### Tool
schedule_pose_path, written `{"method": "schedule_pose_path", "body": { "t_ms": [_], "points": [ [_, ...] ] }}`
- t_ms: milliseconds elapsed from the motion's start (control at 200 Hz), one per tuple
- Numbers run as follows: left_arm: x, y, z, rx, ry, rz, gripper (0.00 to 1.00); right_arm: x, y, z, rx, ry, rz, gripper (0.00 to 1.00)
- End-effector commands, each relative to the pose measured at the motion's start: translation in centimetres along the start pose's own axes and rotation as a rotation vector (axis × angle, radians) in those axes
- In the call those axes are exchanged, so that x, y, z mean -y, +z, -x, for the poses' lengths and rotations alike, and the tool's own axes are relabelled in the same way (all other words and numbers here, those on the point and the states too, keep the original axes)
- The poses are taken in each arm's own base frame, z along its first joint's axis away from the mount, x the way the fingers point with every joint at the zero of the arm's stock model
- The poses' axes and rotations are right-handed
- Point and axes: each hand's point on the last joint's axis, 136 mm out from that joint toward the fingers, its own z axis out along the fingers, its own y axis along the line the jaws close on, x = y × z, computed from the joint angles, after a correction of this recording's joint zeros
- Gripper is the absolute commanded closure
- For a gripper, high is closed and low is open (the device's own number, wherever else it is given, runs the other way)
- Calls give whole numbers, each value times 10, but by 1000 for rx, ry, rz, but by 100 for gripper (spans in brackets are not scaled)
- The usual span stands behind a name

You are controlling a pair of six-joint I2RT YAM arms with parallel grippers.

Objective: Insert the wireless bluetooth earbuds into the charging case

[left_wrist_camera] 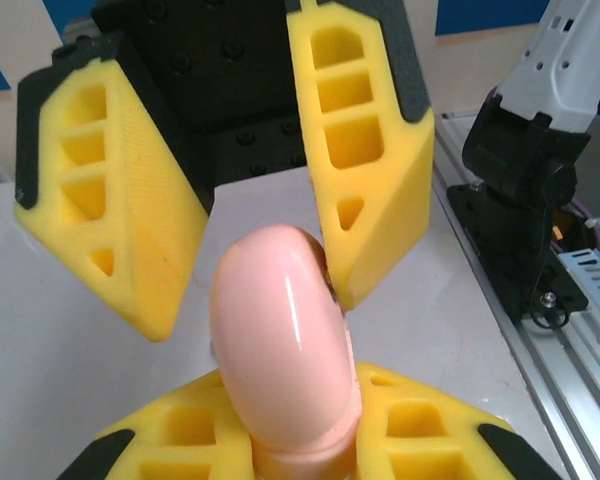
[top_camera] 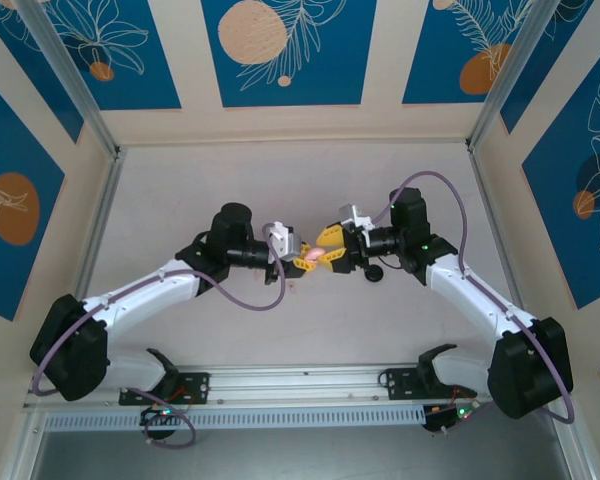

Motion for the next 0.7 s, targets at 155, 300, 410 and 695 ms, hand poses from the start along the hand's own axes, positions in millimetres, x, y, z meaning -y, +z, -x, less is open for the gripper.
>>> {"method": "schedule_pose_path", "body": {
  "t_ms": [155, 300, 410, 695],
  "points": [
    [27, 4, 12, 14, 54, -109, 81, 41, -6, 5, -22, 13, -173, 56],
    [25, 5, 6, 4, 36, -87, 81, 50, -10, 3, -27, 50, -213, 55],
    [20, 5, 0, 21, 3, -47, 81, 52, -13, 4, -17, 78, -218, 55],
    [4, -2, -23, 35, -114, 23, 81, 58, -20, 21, 7, 219, -229, 50]
  ]
}}
